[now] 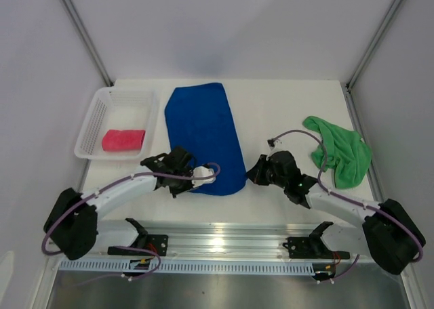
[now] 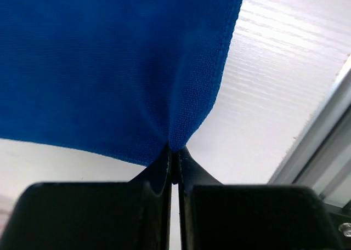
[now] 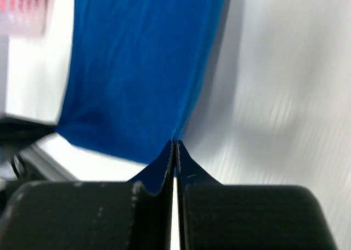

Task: Roll the towels
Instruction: Flatten the towel

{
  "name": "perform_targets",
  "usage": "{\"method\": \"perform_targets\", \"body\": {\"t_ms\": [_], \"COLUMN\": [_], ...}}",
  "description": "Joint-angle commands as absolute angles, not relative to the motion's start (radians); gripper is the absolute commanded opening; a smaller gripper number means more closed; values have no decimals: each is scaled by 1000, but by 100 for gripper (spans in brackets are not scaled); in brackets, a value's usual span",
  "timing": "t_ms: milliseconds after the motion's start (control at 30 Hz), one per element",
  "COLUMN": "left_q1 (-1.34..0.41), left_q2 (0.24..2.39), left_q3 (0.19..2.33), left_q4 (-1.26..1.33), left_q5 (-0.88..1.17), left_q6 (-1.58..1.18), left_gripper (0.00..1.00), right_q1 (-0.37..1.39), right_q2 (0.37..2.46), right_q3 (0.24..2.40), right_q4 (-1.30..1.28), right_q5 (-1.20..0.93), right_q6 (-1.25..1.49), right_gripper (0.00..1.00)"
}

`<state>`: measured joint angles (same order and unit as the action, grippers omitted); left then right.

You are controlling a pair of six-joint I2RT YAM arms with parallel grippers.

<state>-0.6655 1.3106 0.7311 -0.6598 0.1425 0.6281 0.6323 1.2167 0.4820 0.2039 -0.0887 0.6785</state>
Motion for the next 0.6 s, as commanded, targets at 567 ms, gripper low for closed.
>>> {"method": "perform_targets", "body": {"t_ms": [567], "left_q1": [-640], "left_q2": [734], "left_q3": [543], "left_q4": [-960], "left_q5": [235], "left_q6": [689], "left_gripper": [1], "right_q1": [1330], "right_q2": [1008], "right_q3": [460], "right_q4": [-352], "right_q5": [368], "right_q6": [1057], "right_gripper": [0]}}
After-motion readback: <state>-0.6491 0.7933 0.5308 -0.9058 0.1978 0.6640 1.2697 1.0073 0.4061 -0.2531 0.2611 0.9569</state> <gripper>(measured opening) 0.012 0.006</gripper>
